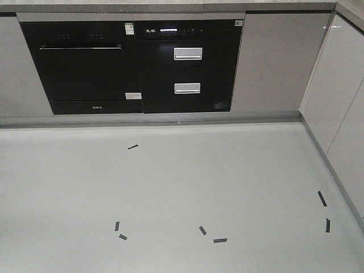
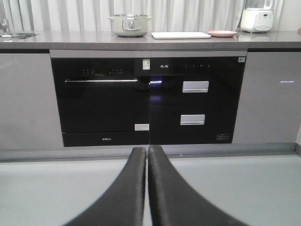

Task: Transfer vegetables to tray and serve
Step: 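Drive the base forward toward the counter with the pot and tray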

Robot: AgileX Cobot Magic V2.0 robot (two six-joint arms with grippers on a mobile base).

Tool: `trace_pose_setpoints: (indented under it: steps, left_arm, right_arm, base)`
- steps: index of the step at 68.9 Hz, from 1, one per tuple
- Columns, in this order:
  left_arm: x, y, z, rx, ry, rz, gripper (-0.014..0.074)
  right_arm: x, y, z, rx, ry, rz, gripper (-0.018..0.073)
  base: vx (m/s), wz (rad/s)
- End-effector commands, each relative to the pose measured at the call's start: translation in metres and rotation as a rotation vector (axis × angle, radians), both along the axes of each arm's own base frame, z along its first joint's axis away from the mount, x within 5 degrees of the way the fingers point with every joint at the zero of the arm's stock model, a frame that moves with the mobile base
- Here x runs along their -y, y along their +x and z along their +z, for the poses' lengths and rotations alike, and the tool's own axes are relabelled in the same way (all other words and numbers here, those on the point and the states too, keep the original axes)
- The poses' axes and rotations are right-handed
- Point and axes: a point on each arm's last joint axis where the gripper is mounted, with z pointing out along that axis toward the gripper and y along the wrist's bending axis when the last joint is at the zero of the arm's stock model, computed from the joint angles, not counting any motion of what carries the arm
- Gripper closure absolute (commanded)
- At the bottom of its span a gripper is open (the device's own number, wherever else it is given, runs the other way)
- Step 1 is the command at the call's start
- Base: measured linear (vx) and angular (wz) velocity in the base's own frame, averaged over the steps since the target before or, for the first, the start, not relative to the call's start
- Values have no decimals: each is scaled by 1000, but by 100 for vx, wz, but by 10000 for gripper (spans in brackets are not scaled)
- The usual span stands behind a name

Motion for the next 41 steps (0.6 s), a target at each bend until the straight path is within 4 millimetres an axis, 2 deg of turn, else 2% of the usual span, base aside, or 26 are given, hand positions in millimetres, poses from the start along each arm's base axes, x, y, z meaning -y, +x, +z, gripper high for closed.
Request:
trace_pose_setpoints:
  steps: [1,41]
  left_arm:
    - [1,0,-1,63,-2,-11,602]
    - [1,0,-1,63,-2,-11,602]
  right_arm:
    - [-1,0,3,69,-3,6,562]
    - [-1,0,3,69,-3,6,562]
  base:
    - [0,0]
    - [0,1]
